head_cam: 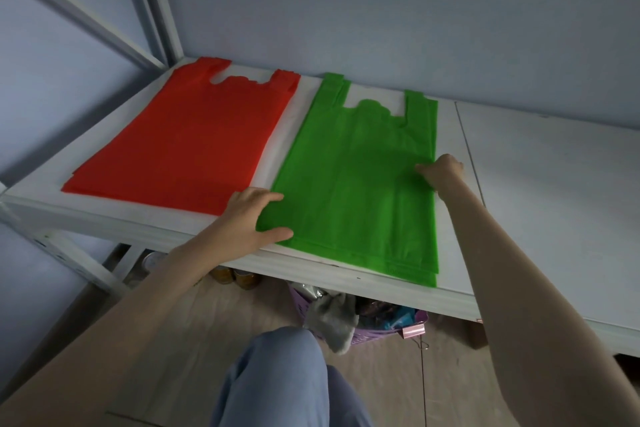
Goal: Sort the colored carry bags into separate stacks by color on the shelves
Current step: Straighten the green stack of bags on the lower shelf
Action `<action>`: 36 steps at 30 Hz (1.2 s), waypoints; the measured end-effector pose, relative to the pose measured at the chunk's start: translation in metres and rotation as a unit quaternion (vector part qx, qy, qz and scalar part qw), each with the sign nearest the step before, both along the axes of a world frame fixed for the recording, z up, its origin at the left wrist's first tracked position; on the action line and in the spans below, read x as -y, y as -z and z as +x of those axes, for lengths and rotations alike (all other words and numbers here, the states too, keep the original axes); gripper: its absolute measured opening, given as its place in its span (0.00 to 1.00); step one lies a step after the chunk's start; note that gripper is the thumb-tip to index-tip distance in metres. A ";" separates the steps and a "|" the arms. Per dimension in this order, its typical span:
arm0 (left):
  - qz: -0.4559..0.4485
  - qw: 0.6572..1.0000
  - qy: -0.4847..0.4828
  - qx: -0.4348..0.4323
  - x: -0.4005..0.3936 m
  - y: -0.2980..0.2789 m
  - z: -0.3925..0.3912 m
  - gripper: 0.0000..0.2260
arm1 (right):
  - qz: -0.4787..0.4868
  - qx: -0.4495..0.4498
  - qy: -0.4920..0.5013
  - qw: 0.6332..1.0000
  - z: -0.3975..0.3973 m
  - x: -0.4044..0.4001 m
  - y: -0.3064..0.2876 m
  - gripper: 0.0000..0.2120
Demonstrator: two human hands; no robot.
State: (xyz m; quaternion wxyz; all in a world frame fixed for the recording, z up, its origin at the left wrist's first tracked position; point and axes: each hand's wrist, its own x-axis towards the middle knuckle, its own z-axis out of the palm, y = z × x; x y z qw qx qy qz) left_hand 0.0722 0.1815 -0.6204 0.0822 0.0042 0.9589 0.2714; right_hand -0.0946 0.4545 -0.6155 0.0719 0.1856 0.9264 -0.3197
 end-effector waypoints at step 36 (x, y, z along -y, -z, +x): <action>-0.314 0.906 0.273 -0.077 -0.011 -0.010 -0.030 0.39 | 0.070 -0.058 -0.090 0.992 0.013 -0.008 0.001 0.19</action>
